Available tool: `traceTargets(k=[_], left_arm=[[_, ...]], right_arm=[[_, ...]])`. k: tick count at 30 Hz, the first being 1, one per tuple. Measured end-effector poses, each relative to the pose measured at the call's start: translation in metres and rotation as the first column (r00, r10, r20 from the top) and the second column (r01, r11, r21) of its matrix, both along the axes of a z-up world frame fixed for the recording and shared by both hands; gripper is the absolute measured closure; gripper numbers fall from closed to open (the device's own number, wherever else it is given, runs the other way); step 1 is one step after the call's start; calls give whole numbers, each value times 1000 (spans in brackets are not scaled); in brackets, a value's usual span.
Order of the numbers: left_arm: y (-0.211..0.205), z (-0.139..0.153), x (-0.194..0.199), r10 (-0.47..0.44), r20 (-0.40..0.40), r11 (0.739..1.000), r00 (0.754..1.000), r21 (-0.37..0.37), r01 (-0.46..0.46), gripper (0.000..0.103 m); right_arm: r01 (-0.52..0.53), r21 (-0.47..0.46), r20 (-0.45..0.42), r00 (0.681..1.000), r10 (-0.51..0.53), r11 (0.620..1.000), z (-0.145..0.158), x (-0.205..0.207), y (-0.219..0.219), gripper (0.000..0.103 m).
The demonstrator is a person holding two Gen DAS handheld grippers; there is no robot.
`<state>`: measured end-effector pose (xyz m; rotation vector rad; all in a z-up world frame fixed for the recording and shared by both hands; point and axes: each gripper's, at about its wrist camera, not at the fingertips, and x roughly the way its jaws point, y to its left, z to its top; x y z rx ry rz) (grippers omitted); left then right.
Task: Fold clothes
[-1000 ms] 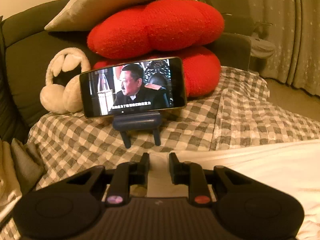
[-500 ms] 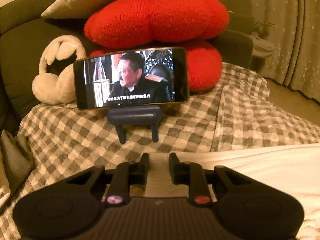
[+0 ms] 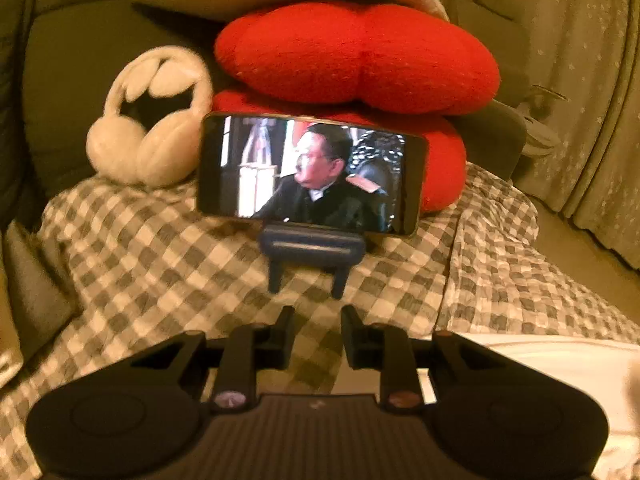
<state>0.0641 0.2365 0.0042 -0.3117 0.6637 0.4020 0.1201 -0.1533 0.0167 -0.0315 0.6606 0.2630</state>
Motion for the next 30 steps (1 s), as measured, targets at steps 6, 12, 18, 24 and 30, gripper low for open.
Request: traceTargets(k=[6,12,18,24,30], left_arm=[[8,5,-35,-18,19,995,1000,-101,19,86],[10,-13,-46,-114,-50,990,992,-86,110,90],[48,-35,-75,-157,-10,952,988,-266,149,90],[37,-39,-84,-324,58,914,944,-237,329,89],[36,-50,-85,-400,104,891,910,-189,413,89]], right_arm=[[-349,-22,35,936,350,937,6,-13,71,37],[-644,-105,7,762,648,758,8,-19,159,37],[-821,-141,-16,560,828,553,6,-19,230,43],[-879,-199,-112,460,881,434,-13,-10,286,53],[-900,-153,-161,429,889,407,-25,7,304,53]])
